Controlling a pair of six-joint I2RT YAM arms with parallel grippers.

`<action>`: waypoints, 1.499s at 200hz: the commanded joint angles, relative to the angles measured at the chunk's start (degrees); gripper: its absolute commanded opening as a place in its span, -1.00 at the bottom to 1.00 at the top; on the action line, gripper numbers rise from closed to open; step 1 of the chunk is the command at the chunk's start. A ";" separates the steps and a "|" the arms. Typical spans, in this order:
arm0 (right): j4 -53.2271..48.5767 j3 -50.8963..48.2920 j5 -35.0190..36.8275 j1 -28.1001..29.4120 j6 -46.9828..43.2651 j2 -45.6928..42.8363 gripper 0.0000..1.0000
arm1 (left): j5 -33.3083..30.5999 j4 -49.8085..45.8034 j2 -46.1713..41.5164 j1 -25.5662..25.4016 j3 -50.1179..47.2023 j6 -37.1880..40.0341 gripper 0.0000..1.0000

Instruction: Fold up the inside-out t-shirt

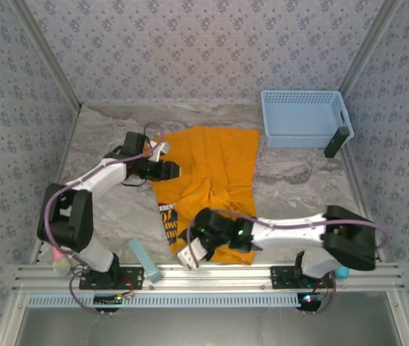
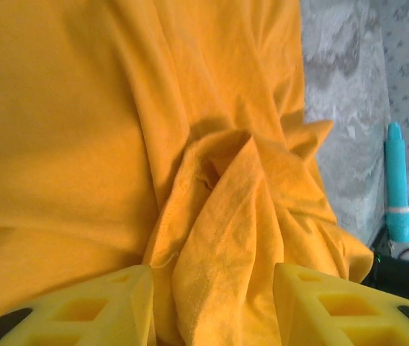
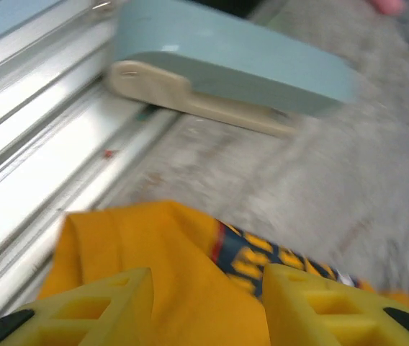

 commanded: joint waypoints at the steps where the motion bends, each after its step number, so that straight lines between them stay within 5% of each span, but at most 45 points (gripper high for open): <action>1: -0.80 -2.29 -7.48 -5.93 18.75 -8.56 -0.05 | -2.84 1.12 -7.81 1.71 -0.23 1.63 -0.04; 22: -5.77 -1.24 -4.90 -13.45 34.93 -14.69 0.06 | -2.30 4.58 -12.08 -1.59 -2.03 3.72 -0.06; 57: -26.47 3.63 11.91 -26.68 73.23 -19.19 0.21 | -7.03 4.88 -13.78 -18.12 -3.58 14.90 -0.07; 93: -45.85 1.30 -2.11 -46.02 93.11 -19.56 0.19 | -8.98 12.89 -14.67 -34.59 -10.15 31.46 0.05; 123: -44.94 -1.96 -8.01 -57.07 93.79 -19.20 0.22 | -10.50 10.30 -7.09 -44.90 -5.65 43.05 0.12; 174: -44.00 -0.53 -8.51 -66.73 89.58 -16.57 0.26 | -15.02 7.97 8.92 -54.73 6.73 46.14 0.24; 262: -37.75 -2.13 -11.00 -75.29 89.06 -15.86 0.25 | -11.76 -4.92 25.92 -57.84 19.22 69.76 0.18; 280: -36.98 -3.11 -11.09 -76.01 89.12 -16.04 0.24 | -11.46 -6.12 28.55 -57.81 21.46 70.82 0.04; 300: -36.23 -3.89 -12.09 -76.64 88.93 -16.78 0.15 | -10.71 -5.56 29.50 -57.32 22.44 70.74 -0.59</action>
